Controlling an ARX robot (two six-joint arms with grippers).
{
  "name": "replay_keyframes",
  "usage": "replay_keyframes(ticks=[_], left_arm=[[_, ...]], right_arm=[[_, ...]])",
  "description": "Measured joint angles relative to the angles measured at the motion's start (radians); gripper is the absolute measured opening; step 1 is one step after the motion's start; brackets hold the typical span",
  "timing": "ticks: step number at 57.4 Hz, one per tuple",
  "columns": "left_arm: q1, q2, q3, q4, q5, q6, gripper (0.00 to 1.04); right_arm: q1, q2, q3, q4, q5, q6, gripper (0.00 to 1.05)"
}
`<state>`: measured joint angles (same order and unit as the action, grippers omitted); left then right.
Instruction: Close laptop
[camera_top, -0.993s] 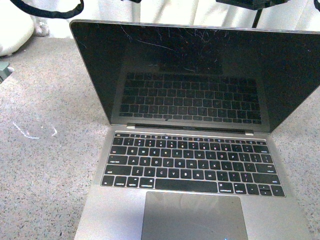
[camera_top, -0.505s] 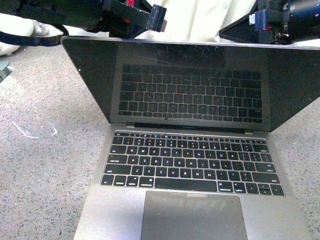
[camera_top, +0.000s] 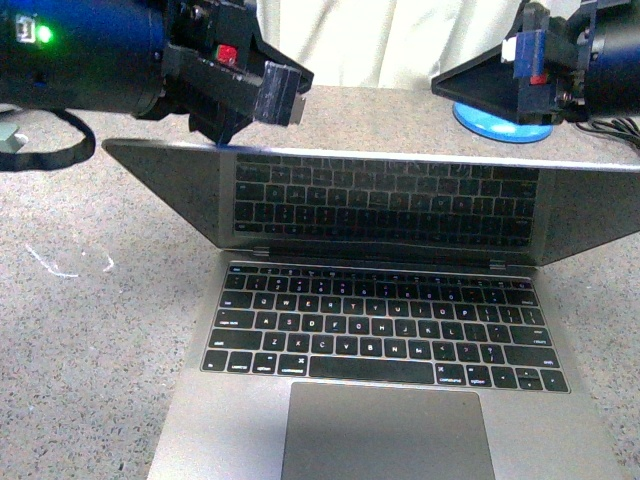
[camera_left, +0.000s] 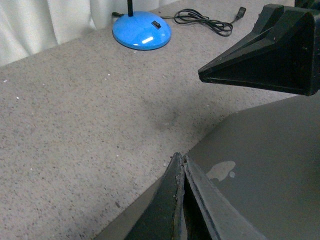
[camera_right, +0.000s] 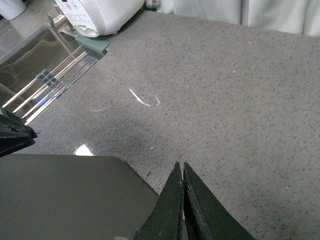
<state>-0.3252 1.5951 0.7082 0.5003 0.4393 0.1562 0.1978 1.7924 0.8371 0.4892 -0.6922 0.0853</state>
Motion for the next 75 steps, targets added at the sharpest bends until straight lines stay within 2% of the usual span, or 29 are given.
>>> replay_keyframes(ticks=[13, 31, 41, 54, 75], left_arm=[[0.000, -0.021, -0.112, 0.069, 0.006, -0.050, 0.04], [-0.022, -0.036, -0.237, 0.172, 0.008, -0.123, 0.04], [-0.028, -0.036, -0.286, 0.208, 0.005, -0.152, 0.04], [-0.039, -0.045, -0.307, 0.212, 0.001, -0.171, 0.04], [-0.091, -0.072, -0.352, 0.086, -0.013, -0.174, 0.04]], right_arm=[[0.041, -0.013, -0.166, 0.164, 0.078, 0.166, 0.01], [0.126, -0.020, -0.331, 0.283, 0.304, 0.346, 0.01], [0.172, -0.029, -0.382, 0.305, 0.401, 0.400, 0.01], [0.185, -0.035, -0.401, 0.293, 0.443, 0.447, 0.01], [0.219, -0.036, -0.438, 0.257, 0.528, 0.547, 0.01]])
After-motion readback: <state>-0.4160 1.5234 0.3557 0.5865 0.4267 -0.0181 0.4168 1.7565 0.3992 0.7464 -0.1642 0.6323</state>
